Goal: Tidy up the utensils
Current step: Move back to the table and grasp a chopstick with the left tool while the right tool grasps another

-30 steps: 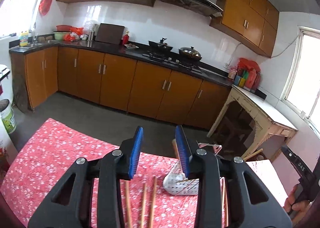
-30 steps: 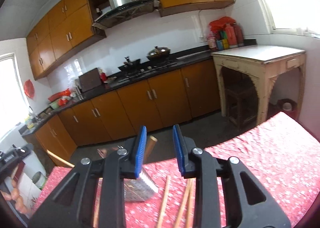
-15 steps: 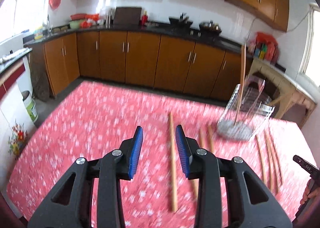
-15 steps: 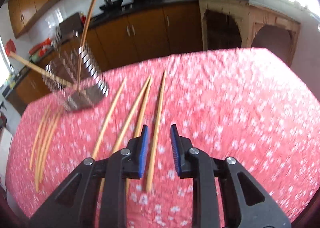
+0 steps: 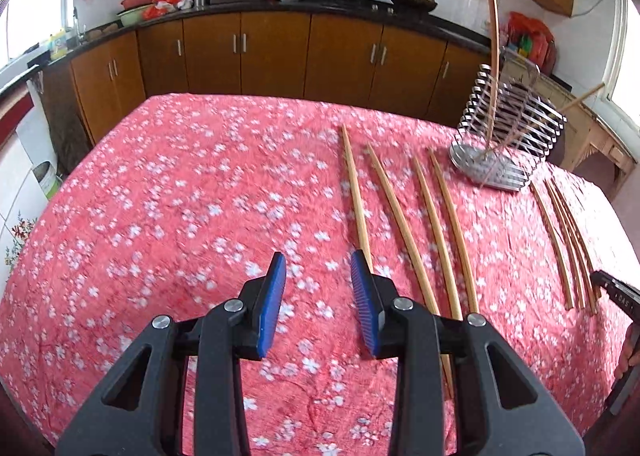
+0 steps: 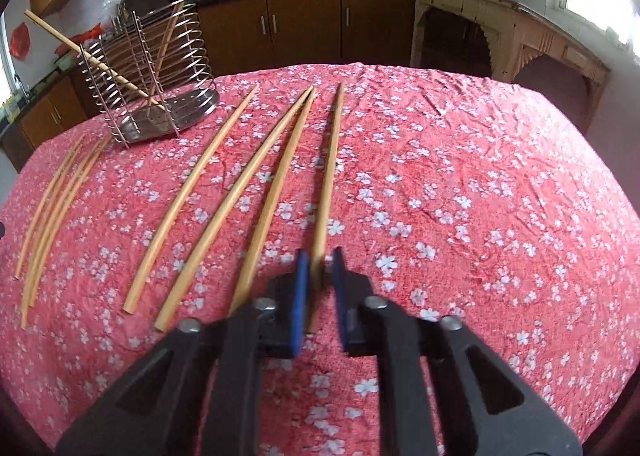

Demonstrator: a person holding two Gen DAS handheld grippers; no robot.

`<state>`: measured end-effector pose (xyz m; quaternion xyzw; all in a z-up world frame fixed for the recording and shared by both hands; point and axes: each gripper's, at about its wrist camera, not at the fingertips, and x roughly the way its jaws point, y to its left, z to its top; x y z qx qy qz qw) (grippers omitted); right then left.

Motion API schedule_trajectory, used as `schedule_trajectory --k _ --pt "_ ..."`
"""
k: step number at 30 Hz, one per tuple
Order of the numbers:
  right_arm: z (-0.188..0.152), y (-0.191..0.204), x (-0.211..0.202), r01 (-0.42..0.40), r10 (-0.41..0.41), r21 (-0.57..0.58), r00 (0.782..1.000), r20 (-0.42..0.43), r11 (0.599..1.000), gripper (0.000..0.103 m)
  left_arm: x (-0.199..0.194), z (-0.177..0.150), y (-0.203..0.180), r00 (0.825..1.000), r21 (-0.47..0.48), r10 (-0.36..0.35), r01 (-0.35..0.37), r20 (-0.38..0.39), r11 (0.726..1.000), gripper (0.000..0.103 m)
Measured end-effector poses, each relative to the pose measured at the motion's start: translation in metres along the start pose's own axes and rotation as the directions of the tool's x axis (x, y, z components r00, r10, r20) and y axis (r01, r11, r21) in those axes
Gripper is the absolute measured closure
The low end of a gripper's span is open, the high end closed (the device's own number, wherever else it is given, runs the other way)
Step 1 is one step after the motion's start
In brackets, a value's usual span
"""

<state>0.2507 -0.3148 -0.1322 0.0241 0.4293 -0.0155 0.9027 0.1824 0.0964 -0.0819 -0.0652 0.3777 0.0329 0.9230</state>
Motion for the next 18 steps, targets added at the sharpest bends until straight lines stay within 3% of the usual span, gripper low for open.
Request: schedule_trajectory --k 5,14,18 --pt "0.008 -0.024 0.002 -0.013 0.014 0.122 1.0 -0.008 0.992 0.095 0.007 -0.007 -0.013 0.999 0.03 -0.025 0.026 -0.034 0.999 0.068" --pt "0.009 -0.02 0.004 -0.002 0.002 0.094 1.0 -0.002 0.996 0.095 0.031 -0.01 -0.033 0.994 0.06 -0.011 0.018 -0.108 0.998 0.069" --pt "0.007 -0.02 0.002 0.008 -0.009 0.08 1.0 0.006 0.997 0.095 0.032 -0.012 -0.038 0.995 0.083 0.018 -0.01 -0.097 0.997 0.069"
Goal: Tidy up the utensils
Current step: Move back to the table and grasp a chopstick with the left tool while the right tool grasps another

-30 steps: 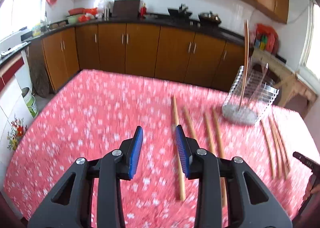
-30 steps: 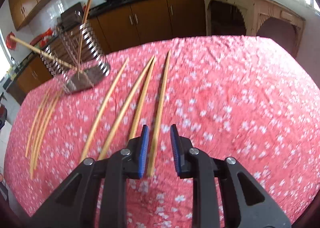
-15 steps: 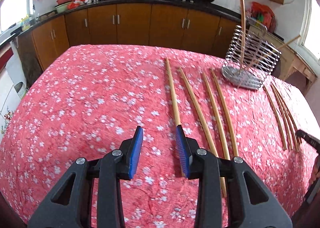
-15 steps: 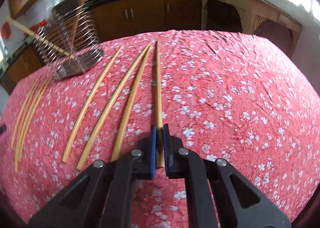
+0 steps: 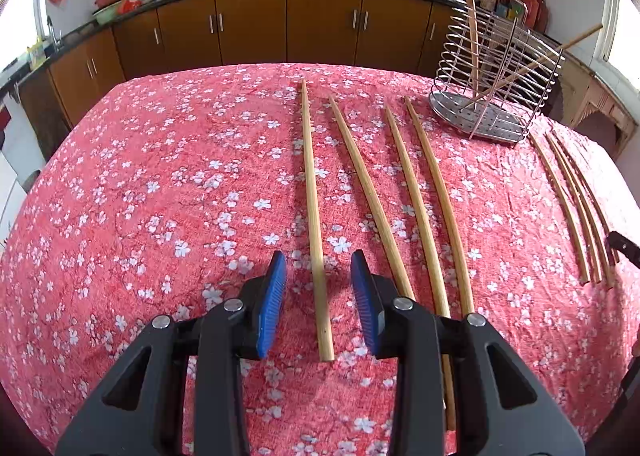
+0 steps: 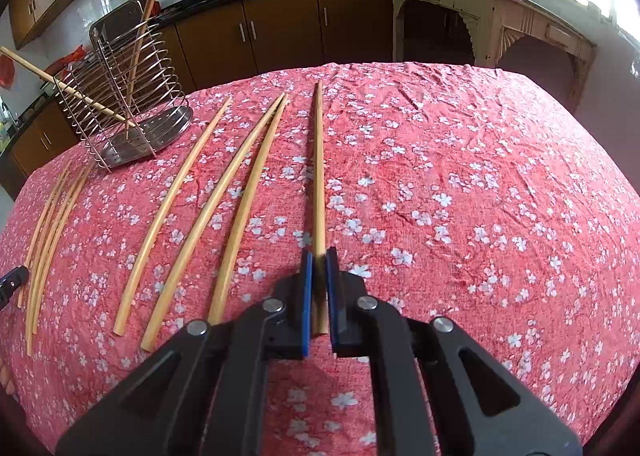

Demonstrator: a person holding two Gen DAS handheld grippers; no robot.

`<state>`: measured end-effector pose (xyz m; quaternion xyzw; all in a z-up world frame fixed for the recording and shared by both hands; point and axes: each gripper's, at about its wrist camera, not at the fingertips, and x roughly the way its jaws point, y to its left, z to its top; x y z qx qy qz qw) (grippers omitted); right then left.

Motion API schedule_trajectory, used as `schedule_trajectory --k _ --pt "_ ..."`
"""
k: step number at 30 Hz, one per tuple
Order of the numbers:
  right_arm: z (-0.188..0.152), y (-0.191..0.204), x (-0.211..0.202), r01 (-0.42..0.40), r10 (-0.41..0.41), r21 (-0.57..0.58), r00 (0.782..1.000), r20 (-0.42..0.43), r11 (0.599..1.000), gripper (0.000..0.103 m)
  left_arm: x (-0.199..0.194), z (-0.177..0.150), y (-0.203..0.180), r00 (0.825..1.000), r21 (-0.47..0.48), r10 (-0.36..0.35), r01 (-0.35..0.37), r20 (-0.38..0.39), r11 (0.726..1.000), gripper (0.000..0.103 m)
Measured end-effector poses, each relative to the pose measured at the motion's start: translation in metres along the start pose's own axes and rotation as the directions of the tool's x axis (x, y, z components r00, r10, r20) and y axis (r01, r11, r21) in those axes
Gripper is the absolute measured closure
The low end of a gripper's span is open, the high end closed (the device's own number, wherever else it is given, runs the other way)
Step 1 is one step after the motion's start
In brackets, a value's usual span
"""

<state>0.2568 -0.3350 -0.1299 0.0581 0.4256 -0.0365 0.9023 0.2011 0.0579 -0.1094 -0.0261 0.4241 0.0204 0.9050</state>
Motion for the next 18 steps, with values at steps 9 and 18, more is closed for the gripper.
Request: schedule_trajectory --k 9,18 --pt "0.001 0.0 0.001 -0.007 0.007 -0.001 1.0 -0.001 1.0 0.095 0.007 0.006 -0.002 1.0 -0.003 0.018 -0.018 -0.003 1.0 0.069" --pt "0.0 0.0 0.0 0.0 -0.001 -0.017 1.0 -0.006 1.0 0.095 0.012 0.009 -0.004 0.998 -0.006 0.059 -0.059 -0.006 0.998 0.08"
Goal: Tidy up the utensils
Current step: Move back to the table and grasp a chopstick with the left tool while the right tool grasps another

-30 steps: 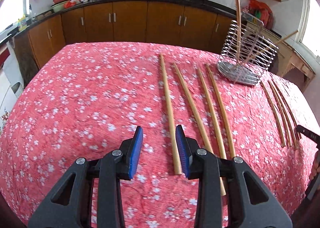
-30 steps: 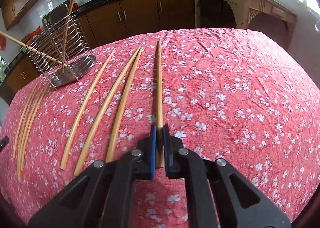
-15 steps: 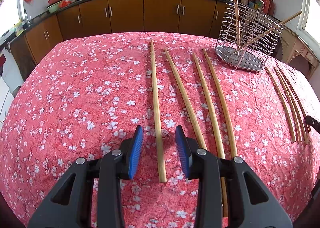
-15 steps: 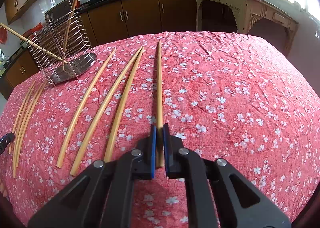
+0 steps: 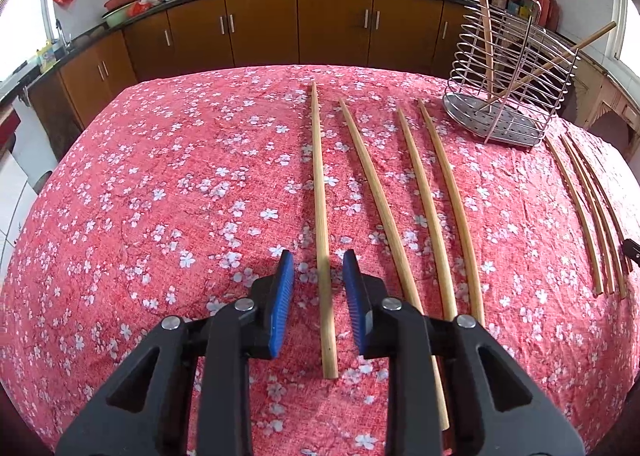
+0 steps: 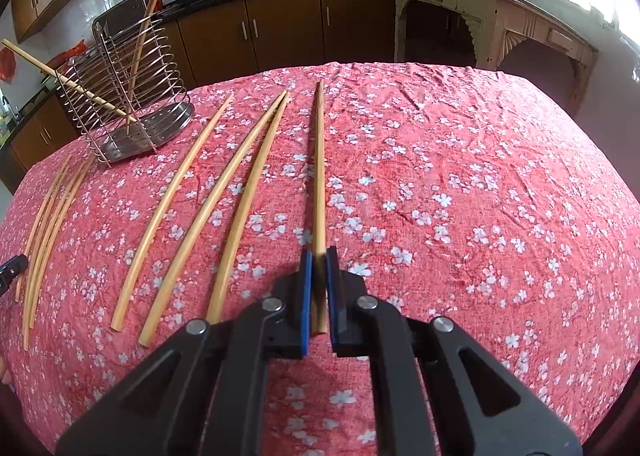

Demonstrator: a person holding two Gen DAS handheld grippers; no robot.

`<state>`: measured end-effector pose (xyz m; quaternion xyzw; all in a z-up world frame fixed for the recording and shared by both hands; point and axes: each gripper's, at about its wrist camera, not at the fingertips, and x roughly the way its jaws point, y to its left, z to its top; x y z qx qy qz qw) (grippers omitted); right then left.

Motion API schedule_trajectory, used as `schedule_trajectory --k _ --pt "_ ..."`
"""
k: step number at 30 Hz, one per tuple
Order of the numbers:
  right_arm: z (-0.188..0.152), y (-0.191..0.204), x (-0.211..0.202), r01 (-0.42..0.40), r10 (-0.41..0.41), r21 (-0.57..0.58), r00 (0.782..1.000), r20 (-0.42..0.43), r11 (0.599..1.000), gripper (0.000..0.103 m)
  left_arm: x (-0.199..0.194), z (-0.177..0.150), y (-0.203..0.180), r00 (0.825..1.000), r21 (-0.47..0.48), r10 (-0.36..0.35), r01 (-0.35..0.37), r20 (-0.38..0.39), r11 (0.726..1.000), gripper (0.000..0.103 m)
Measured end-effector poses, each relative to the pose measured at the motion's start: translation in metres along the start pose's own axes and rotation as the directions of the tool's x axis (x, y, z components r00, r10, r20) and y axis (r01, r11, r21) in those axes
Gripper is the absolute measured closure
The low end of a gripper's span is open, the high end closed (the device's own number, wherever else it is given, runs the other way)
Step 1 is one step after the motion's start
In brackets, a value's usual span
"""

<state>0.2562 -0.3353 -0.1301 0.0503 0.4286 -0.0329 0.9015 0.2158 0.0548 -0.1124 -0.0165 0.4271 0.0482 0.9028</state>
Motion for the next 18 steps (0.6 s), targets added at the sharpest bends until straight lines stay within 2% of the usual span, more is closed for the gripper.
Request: schedule_trajectory --k 4,14,18 --pt "-0.003 0.001 -0.003 0.009 -0.009 -0.01 1.0 0.001 1.0 0.095 -0.001 -0.001 0.003 1.0 -0.013 0.013 -0.013 0.001 1.0 0.096" --pt "-0.008 -0.009 -0.011 -0.024 0.025 0.03 1.0 -0.003 0.999 0.095 -0.007 -0.007 0.005 1.0 -0.025 -0.01 0.01 -0.004 1.0 0.096" --pt "-0.006 -0.016 -0.022 -0.028 0.027 0.04 0.999 0.022 0.999 0.095 -0.014 -0.009 0.016 1.0 -0.05 -0.029 0.029 -0.004 0.998 0.096"
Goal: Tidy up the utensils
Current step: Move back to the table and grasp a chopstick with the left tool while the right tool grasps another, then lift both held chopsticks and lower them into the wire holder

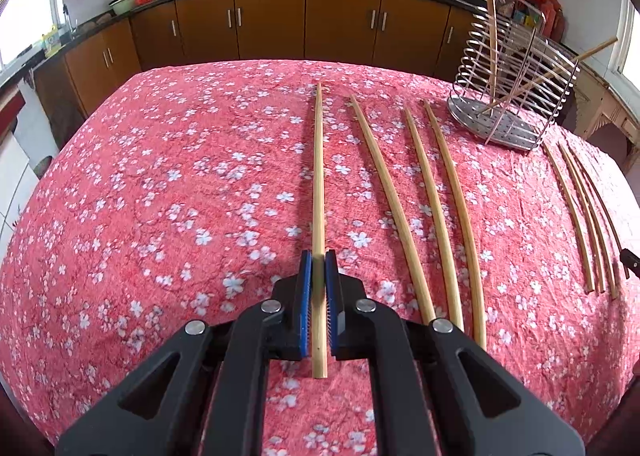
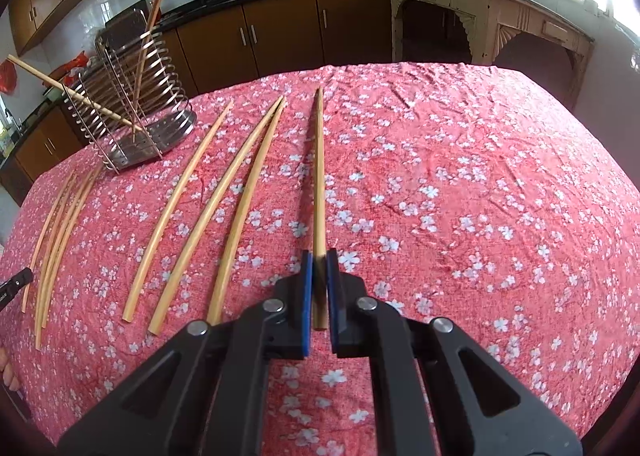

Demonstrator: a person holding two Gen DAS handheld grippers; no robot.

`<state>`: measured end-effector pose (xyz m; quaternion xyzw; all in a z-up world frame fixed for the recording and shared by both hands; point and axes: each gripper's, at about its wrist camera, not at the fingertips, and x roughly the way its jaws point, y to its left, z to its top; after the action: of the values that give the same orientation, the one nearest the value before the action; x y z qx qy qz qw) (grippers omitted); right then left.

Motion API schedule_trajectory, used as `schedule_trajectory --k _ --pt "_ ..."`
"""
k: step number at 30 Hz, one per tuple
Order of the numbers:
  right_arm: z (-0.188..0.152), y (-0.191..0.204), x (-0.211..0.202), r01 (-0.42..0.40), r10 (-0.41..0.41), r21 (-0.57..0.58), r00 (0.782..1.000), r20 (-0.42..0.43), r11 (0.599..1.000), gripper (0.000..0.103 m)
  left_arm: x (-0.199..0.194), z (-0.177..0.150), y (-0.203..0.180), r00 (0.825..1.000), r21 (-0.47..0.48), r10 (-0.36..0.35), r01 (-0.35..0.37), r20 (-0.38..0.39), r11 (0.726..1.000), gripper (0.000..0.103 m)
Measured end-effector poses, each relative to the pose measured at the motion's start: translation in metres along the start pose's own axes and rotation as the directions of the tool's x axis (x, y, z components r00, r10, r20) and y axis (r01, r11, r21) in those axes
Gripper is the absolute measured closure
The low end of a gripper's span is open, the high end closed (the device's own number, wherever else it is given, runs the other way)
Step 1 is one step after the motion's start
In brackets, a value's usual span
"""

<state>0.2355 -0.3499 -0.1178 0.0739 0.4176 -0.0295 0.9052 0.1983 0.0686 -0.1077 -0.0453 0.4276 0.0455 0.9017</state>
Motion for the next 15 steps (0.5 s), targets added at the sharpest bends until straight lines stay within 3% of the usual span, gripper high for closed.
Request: schedule_trajectory --k 8,15 --pt "0.013 -0.009 -0.043 -0.006 0.006 0.007 0.994 0.114 1.0 0.095 -0.038 0.007 0.007 0.995 0.005 -0.036 0.036 0.09 0.999 0.096" --pt "0.022 -0.009 -0.07 -0.009 0.008 0.004 0.978 0.211 1.0 0.095 -0.077 0.019 0.012 0.976 0.008 -0.066 0.066 0.205 0.998 0.096"
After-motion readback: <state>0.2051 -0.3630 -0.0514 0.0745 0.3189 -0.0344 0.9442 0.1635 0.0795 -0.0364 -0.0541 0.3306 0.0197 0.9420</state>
